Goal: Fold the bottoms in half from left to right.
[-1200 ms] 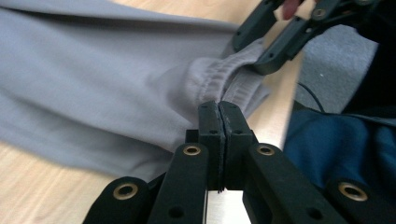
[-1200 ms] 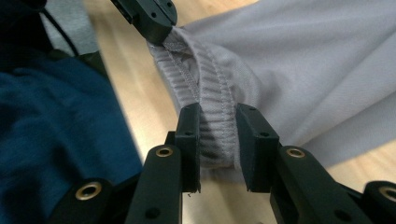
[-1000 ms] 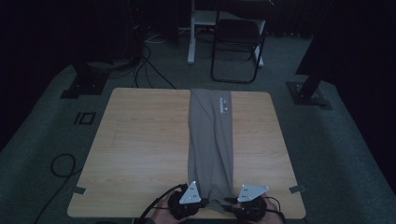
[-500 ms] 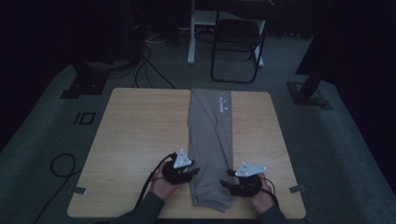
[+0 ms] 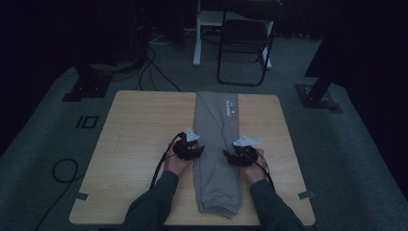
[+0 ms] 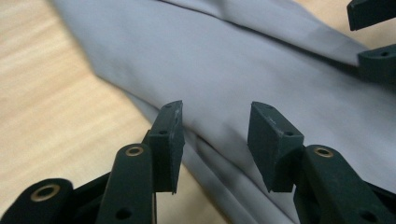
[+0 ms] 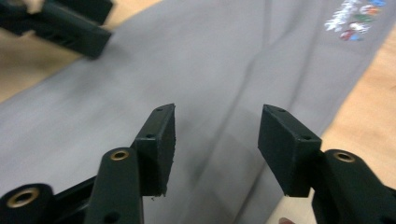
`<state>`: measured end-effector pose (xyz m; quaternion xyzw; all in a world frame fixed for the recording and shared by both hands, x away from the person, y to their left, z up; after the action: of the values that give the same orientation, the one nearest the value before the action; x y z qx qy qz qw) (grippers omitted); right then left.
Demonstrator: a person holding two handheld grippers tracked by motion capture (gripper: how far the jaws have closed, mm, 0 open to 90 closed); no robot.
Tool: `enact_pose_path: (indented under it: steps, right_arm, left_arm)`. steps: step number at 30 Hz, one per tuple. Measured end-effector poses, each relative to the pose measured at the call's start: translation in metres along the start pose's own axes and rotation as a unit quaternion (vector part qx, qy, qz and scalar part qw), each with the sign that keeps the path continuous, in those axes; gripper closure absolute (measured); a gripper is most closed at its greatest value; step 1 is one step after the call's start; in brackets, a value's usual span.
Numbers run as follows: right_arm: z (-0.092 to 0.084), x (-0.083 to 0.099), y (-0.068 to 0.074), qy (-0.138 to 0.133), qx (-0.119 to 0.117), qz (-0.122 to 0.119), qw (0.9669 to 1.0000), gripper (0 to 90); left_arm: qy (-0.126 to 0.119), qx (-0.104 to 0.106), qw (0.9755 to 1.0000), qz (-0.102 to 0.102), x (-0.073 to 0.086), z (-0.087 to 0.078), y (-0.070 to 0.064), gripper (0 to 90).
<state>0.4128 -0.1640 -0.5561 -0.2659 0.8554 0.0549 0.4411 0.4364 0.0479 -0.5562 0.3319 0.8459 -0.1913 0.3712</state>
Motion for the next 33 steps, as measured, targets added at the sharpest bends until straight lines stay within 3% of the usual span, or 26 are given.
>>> enact_pose_path:
  steps: [2, 5, 7, 9, 11, 14, 16, 18, 23, 31, 33]
  right_arm:
    - [0.023, -0.014, -0.009, 0.009, 0.025, 0.009, 0.9996, 42.4]
    - [0.046, -0.026, -0.017, 0.018, 0.039, 0.021, 0.9988, 40.4]
    - [0.06, -0.031, -0.021, 0.028, 0.04, 0.022, 0.9986, 39.7]
    - [0.07, -0.032, -0.022, 0.043, 0.043, 0.006, 0.9981, 40.0]
    - [0.074, -0.033, -0.027, 0.04, 0.05, 0.011, 0.9979, 44.1]
    - [0.073, -0.031, -0.041, 0.05, 0.077, 0.048, 0.9946, 50.5]
    - [0.071, -0.027, -0.051, 0.052, 0.091, 0.077, 0.9915, 59.4]
    - [0.068, -0.023, -0.057, 0.051, 0.082, 0.094, 0.9909, 69.8]
    - [0.06, -0.018, -0.05, 0.047, 0.06, 0.073, 0.9944, 82.4]
    - [0.045, -0.005, -0.04, 0.036, 0.035, 0.062, 0.9968, 83.0]
    - [0.038, -0.002, -0.035, 0.038, 0.028, 0.055, 0.9973, 82.9]
  left_arm:
    - [0.002, -0.014, 0.9998, -0.013, -0.007, 0.011, 0.011, 54.9]
    - [0.016, -0.03, 0.9993, -0.014, -0.011, 0.021, 0.02, 57.9]
    - [0.024, -0.031, 0.999, -0.02, -0.011, 0.026, 0.025, 60.2]
    - [0.025, -0.033, 0.999, -0.018, -0.01, 0.029, 0.027, 64.4]
    - [0.02, -0.022, 0.9994, -0.018, -0.009, 0.029, 0.028, 72.4]
    - [0.014, -0.003, 0.9996, -0.025, -0.007, 0.028, 0.031, 81.8]
    - [0.014, 0.002, 0.9996, -0.025, -0.006, 0.026, 0.032, 84.3]
    - [0.016, 0.007, 0.9997, -0.019, -0.005, 0.025, 0.031, 84.9]
    - [0.009, 0.019, 0.9996, -0.018, 0.003, 0.018, 0.026, 85.2]
    - [0.003, 0.039, 0.9989, -0.025, 0.021, 0.001, 0.015, 85.0]
    - [0.009, 0.037, 0.9991, -0.017, 0.025, -0.004, 0.009, 85.0]
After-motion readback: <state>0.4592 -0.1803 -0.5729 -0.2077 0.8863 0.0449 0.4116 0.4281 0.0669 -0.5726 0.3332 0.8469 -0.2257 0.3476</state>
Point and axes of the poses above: each handheld gripper's, and its own axes: z roughly forward along the jaws, x roughly out of its underside, y roughly to its left, the point moved 3 cm from there along z, roughly forward along the jaws, and after that the axes turned 8 degrees about x, right-handed, at the moved point
